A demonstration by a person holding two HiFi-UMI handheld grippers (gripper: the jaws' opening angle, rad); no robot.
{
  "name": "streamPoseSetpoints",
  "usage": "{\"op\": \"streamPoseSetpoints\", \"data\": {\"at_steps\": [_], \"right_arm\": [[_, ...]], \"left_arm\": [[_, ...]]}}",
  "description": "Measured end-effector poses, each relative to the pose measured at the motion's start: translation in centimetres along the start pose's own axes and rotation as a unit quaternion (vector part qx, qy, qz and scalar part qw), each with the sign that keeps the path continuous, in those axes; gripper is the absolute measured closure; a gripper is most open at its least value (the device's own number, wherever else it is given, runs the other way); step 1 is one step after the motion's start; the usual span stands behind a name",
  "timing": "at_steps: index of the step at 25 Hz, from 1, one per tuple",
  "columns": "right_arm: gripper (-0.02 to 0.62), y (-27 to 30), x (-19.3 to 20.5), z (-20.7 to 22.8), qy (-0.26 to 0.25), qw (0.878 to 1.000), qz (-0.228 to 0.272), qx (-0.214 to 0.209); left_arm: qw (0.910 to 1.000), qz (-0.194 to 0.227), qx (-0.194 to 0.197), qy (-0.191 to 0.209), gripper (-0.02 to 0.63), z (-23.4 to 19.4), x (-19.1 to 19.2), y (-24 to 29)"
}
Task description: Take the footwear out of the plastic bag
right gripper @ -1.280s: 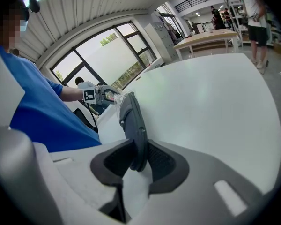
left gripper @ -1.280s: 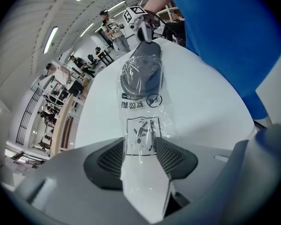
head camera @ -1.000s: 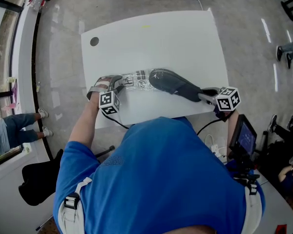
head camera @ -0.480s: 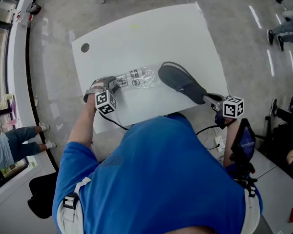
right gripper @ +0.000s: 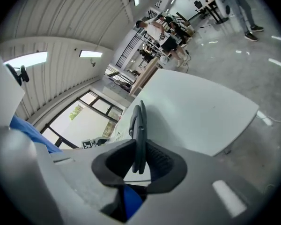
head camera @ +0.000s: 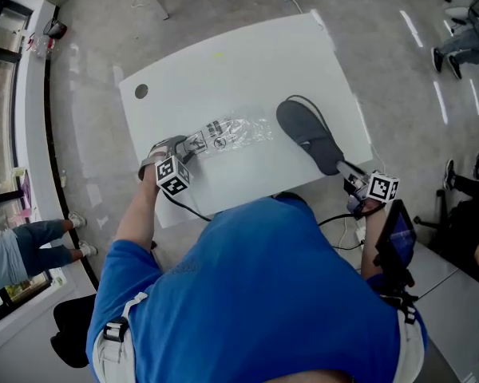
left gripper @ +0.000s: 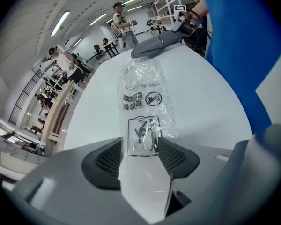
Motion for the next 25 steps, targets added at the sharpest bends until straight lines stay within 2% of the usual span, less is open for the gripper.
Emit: {"op": "streamPoseSetpoints", "data": {"at_steps": [3,8,12,20,25], "right_arm": [[0.526,0.9,-0.3,0.6,0.02,1.0,0.012,0.013],[0.526,2.2,-0.3,0.7,0.039,0.998,0.02,0.034],[0.523,2.8,0.1,0.7,0.04,0.997,0.015,0.057],[0.505,2.9,0.2,1.7,0.02,0.993,0.006,0.116],[0.451,3.0,0.4,2.0,0.005,0.99,-0.006,0.14]], "left_arm": [[0.9997,0.004,0.008,-0.023,0.3,-0.1,-0.3,-0.3],[0.999,0.026,-0.004,-0.035,0.258,-0.1,-0.9,-1.4],[0.9981,0.042,0.003,-0.044,0.212,-0.3,-1.2,-2.0],[0.9937,0.09,-0.038,-0.054,0.207,-2.1,-3.1,-4.4],[0.9871,0.13,-0.054,-0.076,0.207,-2.6,-4.5,-5.6]]}}
Point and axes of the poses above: the fingertips, and each gripper's own axes: y forward along the fingers, z to its right, x out of its underside, the point moved 1 cm from there along -y, backward along the fingers, and after that the axes turned 5 degrees about -y, right-handed, at the moved point
